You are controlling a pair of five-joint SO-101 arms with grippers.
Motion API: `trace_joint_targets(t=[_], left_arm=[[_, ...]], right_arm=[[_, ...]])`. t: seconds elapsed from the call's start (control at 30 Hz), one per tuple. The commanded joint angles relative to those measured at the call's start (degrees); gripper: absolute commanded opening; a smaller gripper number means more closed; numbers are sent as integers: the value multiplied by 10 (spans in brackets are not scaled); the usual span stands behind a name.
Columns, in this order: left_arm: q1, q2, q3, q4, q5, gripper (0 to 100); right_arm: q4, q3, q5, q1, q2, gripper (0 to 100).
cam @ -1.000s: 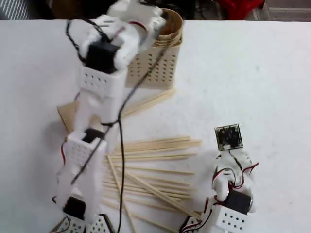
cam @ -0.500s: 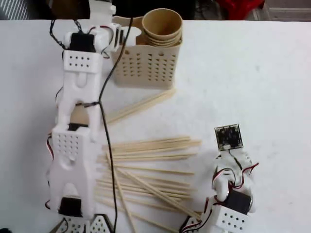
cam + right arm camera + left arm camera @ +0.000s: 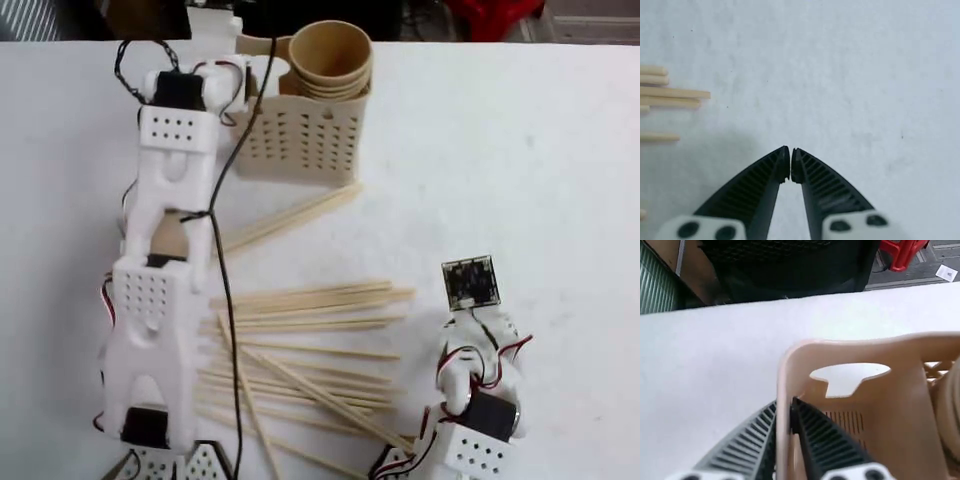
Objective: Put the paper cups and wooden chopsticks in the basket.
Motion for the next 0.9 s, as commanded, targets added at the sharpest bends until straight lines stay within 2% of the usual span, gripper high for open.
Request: trace_joint_targets(t=[0.0,0.2,0.47,0.67,0.87], left_arm=[[27,-31,4,71,13,22],[64,-88,4,151,15,22],[51,-105,4,181,30,22],[51,-99,-25,157,15,25],[47,-107,-31,130,-55,168]], right_arm=[[4,4,3,4,-6,25],[4,4,3,4,-6,25],[4,4,3,4,-6,25],[4,4,3,4,-6,25],[4,4,3,4,-6,25]])
